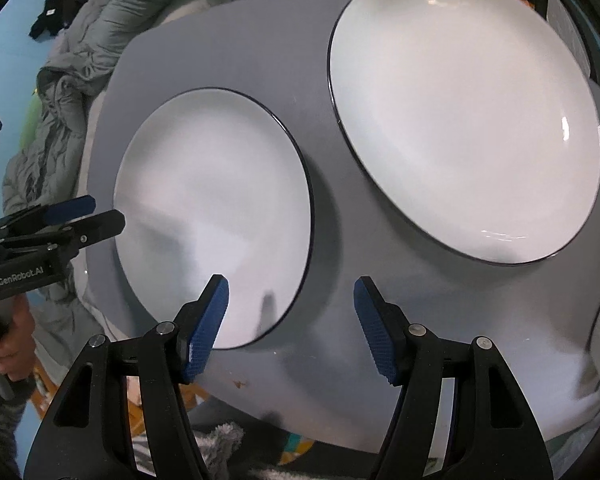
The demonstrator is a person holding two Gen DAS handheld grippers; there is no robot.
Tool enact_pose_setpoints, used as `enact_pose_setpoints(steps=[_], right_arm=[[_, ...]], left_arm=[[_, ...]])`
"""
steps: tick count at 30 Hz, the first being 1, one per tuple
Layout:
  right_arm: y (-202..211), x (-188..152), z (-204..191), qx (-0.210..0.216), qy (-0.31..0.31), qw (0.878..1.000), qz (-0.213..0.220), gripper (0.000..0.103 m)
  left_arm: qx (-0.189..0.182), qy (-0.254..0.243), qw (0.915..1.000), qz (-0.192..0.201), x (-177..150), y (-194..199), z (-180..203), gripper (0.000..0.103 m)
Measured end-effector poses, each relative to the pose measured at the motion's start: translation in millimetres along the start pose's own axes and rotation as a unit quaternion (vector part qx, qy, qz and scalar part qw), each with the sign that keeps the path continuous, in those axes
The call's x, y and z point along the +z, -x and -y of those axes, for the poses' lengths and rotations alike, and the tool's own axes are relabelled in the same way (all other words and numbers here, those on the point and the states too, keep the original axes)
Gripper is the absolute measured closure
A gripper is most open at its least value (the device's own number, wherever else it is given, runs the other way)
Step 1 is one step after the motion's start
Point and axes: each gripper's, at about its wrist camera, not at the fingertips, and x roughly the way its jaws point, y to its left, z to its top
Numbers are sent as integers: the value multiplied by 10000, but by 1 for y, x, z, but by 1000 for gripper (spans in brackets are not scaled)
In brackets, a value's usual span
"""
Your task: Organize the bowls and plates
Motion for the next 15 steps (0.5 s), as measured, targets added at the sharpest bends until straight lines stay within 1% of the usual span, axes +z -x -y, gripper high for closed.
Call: enact_pose_setpoints(steps=[4, 9, 15], right_arm=[[-5, 2, 2, -114, -44, 9999, -1, 37], [-6, 8, 3, -138, -189, 9997, 41, 37], [-8, 12, 4, -211, -293, 9993, 82, 37]], left_arm=[[37, -79, 9999, -74, 2, -7, -4, 31], [42, -127, 9997, -188, 1, -16, -9, 31], [-17, -186, 9997, -170, 3, -15, -12, 31]])
